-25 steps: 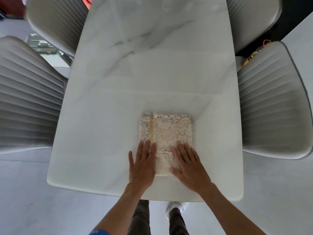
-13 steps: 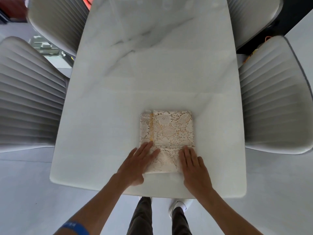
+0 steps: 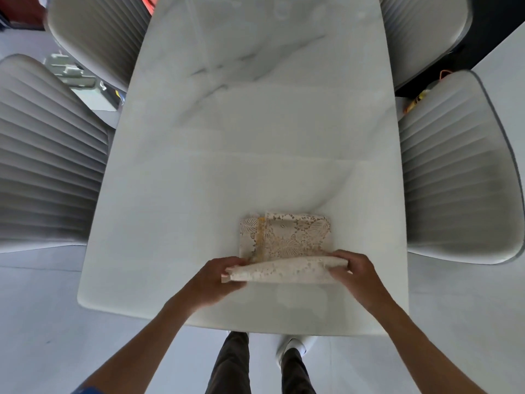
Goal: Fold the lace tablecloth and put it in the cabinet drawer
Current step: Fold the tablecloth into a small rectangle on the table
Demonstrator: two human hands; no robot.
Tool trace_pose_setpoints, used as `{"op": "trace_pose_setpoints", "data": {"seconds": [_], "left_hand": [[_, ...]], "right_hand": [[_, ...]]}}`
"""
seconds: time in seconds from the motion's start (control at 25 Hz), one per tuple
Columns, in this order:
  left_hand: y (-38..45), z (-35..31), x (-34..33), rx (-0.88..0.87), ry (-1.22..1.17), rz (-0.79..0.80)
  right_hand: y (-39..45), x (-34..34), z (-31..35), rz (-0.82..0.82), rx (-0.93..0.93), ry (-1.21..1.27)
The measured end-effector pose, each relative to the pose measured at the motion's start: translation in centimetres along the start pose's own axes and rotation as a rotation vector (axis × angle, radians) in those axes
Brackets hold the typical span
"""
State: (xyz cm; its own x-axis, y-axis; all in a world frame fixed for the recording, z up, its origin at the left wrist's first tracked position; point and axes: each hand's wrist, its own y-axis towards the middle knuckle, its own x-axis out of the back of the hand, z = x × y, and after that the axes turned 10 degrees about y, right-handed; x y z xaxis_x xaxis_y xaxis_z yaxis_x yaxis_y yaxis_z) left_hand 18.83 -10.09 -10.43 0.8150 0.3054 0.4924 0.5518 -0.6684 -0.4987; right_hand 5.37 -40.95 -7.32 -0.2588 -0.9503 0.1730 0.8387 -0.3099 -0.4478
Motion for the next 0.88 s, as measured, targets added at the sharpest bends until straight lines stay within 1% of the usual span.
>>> {"op": "trace_pose_setpoints", "data": {"seconds": [0.08, 0.12, 0.16, 0.24, 0.32, 0.36, 0.44, 0.52, 0.64, 0.72, 0.76, 0.8, 0.84, 0.88], "left_hand": [[0.4, -0.7, -0.8, 0.062, -0.156, -0.139], [0.7, -1.3, -1.1, 0.069, -0.192, -0.180], [0.9, -1.8, -1.4, 0.079, -0.227, -0.204], [1.3, -2.4, -2.0, 0.129, -0.172, -0.274], [1.4, -2.4, -2.2, 0.134, -0.069, -0.369], [1.6, -2.4, -2.2, 0.131, -0.081, -0.390], [2.3, -2.9, -1.7, 0.176, -0.132, -0.416], [3.6, -3.8, -0.9, 0.257, -0.076, -0.448], [5.7, -5.1, 0.1, 0.318, 0.102, -0.402], [6.5, -5.5, 0.4, 0.366, 0.101, -0.360], [6.7, -5.7, 0.5, 0.411, 0.078, -0.348], [6.6, -5.9, 0.4, 0.441, 0.080, -0.363], [6.5, -6.3, 0.2, 0.452, 0.124, -0.427], [6.4, -6.5, 0.0, 0.414, 0.240, -0.514]], "right_hand": [[0.5, -0.2, -0.3, -0.041, -0.075, 0.209], [0.8, -0.3, -0.4, -0.028, -0.104, 0.239], [1.0, -0.4, -0.5, 0.002, -0.114, 0.227], [1.1, -0.5, -0.6, 0.033, -0.105, 0.120], [1.4, -0.4, -0.4, 0.017, -0.084, -0.029], [1.7, -0.4, -0.1, 0.003, -0.065, -0.096], [2.8, -0.8, 0.6, -0.052, -0.025, -0.216], [4.0, -1.5, 0.9, -0.137, -0.009, -0.282], [5.4, -2.4, 0.4, -0.244, -0.057, -0.275], [5.7, -2.8, 0.0, -0.293, -0.107, -0.245], [5.8, -3.1, 0.0, -0.341, -0.111, -0.279], [5.8, -3.4, 0.1, -0.402, -0.080, -0.391], [5.8, -3.7, 0.1, -0.453, 0.001, -0.565], [5.8, -4.2, 0.1, -0.473, 0.131, -0.746]]}}
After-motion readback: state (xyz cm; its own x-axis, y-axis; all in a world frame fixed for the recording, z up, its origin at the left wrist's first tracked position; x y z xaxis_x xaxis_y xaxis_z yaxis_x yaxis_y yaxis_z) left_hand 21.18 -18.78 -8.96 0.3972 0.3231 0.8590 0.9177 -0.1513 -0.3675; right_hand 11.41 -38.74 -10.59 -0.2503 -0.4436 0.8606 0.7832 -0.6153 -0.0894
